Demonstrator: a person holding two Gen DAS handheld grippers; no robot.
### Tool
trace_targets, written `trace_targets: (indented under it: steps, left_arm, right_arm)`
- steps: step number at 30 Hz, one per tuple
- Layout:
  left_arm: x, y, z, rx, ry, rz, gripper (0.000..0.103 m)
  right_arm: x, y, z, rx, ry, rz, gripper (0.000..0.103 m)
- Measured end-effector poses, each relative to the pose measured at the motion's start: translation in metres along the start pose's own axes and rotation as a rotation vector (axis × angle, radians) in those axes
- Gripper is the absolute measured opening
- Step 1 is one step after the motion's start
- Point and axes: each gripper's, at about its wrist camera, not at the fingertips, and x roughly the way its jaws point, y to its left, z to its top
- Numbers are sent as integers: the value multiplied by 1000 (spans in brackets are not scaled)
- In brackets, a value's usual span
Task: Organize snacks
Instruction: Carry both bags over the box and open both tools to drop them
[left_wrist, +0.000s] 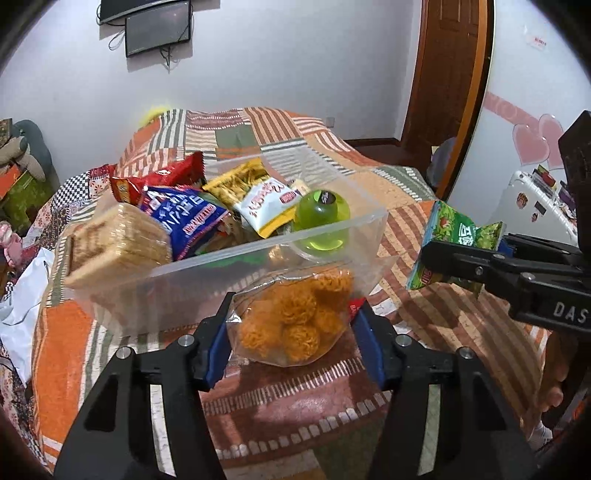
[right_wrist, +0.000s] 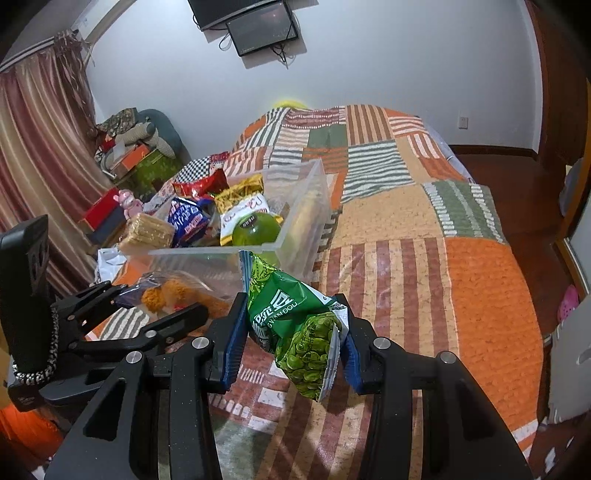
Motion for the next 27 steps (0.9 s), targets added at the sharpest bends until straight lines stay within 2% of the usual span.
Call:
trace_targets:
  steps: [7,16,21,27]
  left_arm:
    - [-30,13,9,-44,-56,-10,59]
    - [-56,17,36,-28,-154,0,59]
    - [-50,17,44,-13,-161,24,59]
    - [-33,24,56,-43,-147,22,59]
  right_arm:
    - [-9,7,12,-20,-38,-8,41]
    - [-14,17,33,-44,-94,-4,41]
    - [-12,22,48,-71,-126,-4,41]
    - [1,24,63,-92,-137,4,41]
